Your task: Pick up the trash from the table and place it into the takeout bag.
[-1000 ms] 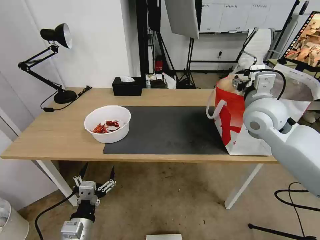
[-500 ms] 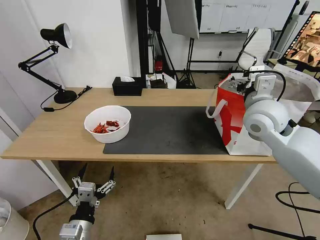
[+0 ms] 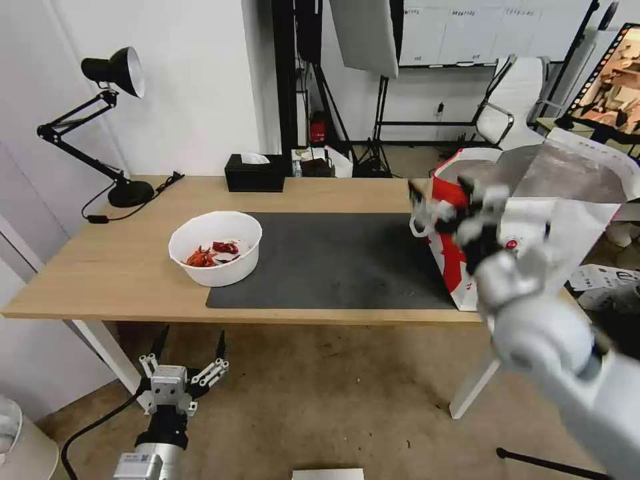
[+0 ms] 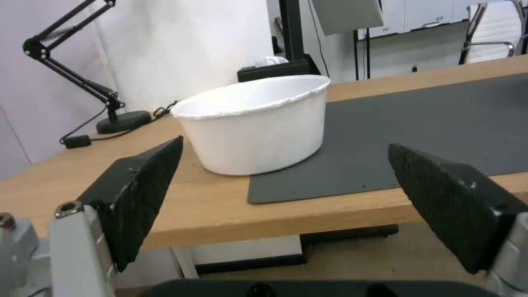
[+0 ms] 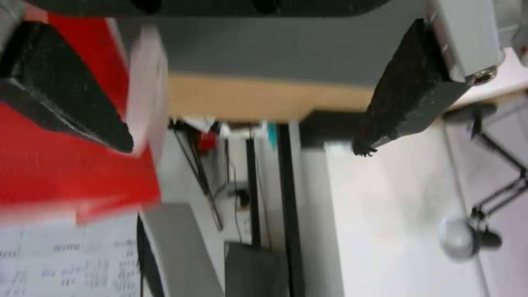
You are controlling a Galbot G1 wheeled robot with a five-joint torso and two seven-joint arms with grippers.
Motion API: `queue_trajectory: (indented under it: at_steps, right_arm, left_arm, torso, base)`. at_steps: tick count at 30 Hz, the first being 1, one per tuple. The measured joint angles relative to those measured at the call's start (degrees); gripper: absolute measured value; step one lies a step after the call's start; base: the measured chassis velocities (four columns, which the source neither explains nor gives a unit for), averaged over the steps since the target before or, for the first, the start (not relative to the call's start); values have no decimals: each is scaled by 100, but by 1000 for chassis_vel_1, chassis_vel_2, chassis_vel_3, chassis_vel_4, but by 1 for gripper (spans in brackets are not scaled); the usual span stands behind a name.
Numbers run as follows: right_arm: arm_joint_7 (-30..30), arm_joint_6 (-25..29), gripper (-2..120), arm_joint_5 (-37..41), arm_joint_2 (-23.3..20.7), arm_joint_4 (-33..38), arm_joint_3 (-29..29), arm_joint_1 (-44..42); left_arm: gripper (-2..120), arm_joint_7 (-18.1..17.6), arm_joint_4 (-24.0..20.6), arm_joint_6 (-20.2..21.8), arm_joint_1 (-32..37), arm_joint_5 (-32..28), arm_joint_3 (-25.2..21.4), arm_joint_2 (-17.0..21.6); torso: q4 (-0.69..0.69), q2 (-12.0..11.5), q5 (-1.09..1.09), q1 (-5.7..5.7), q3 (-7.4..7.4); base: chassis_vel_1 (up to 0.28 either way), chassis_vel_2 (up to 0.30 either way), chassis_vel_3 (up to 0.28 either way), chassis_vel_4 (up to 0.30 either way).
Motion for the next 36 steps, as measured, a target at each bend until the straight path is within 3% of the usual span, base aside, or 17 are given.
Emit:
queue_trajectory:
  at_steps: [3,5,6,9,13,36]
  right_arm:
    - [-170,132,100,-281,194,10,138,-498]
    - [-303,330,100,-810,626,-39,200,-1327]
    - [-303,330,100,-810,626,-39,200,-1327]
    - [-308,586,100,-1544,1196,-310,95,-1929]
    - [-291,728,100,-1884,1483,-574,-29,-2102]
    - [-128,778,100,-1944,1515,-723,-125,-1979]
  left_arm:
    - [100,1,3,0,-5,0,4,0]
    - [100,4,26,0,-12,0,20,2]
    - [100,4,26,0,-12,0,20,2]
    - [100,7,79,-1,-22,0,43,-10]
    - [100,8,123,-17,-25,0,69,-17]
    - [100,9,161,-12,-113,-89,69,126]
  torso:
    - [0,0,-1,0,0]
    - [0,0,-1,0,0]
    - [0,0,-1,0,0]
    - [1,0,-1,-1,0]
    - [1,0,-2,-1,0]
    - [1,0,-1,0,1]
  base:
    - [0,0,0,0]
    - [0,0,0,0]
    - [0,0,0,0]
    - [0,0,0,0]
    - [0,0,0,0]
    - [0,0,0,0]
